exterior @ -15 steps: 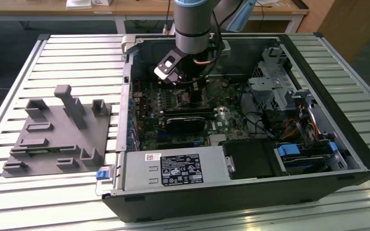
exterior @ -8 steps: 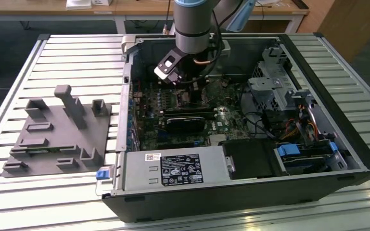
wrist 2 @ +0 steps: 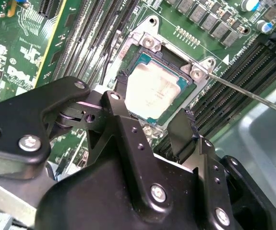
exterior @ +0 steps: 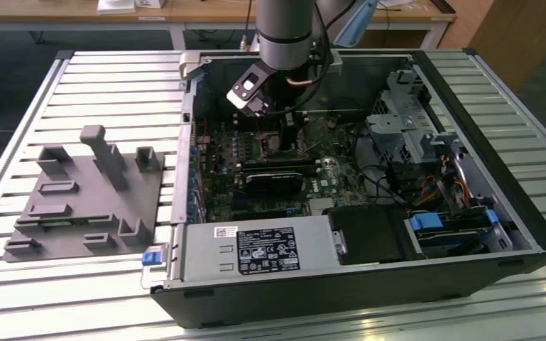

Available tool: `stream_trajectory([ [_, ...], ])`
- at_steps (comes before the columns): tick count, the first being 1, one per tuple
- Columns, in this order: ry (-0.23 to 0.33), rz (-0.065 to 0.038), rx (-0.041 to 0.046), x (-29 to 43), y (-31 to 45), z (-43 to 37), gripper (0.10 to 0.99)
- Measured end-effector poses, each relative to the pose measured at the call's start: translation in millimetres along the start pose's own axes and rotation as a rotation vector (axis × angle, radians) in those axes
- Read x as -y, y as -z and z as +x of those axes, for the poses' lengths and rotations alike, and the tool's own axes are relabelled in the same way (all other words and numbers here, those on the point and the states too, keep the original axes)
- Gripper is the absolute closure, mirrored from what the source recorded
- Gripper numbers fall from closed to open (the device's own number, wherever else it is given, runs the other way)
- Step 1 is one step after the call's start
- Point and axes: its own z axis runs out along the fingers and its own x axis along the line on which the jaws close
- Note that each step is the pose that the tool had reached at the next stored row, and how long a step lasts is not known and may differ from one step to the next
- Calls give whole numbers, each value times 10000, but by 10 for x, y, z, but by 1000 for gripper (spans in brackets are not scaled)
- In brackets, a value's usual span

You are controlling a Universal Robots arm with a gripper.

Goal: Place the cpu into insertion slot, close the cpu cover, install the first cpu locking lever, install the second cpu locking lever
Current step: 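Place the cpu into insertion slot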

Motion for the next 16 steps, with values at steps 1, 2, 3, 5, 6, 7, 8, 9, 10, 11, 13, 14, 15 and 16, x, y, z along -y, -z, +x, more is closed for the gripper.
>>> stream_trajectory([
  [1,1,0,1,0,6,-1,475],
  [2,0,0,0,0,9,-2,475],
  [3,0,0,-1,0,11,-4,490],
  [5,0,0,1,-1,15,-8,553],
  [6,-1,0,1,-1,17,-9,612],
  [7,-1,-1,0,-1,18,-10,671],
  [8,0,0,0,-1,20,-11,671],
  [9,0,0,0,-1,23,-12,729],
  [10,0,0,1,-2,24,-12,788],
  [11,0,-1,-1,-2,24,-12,788],
  [13,0,0,0,-2,25,-13,906],
  [14,0,0,1,-2,26,-14,906],
  [15,0,1,1,-2,26,-17,965],
  [16,0,0,0,-2,26,-17,980],
])
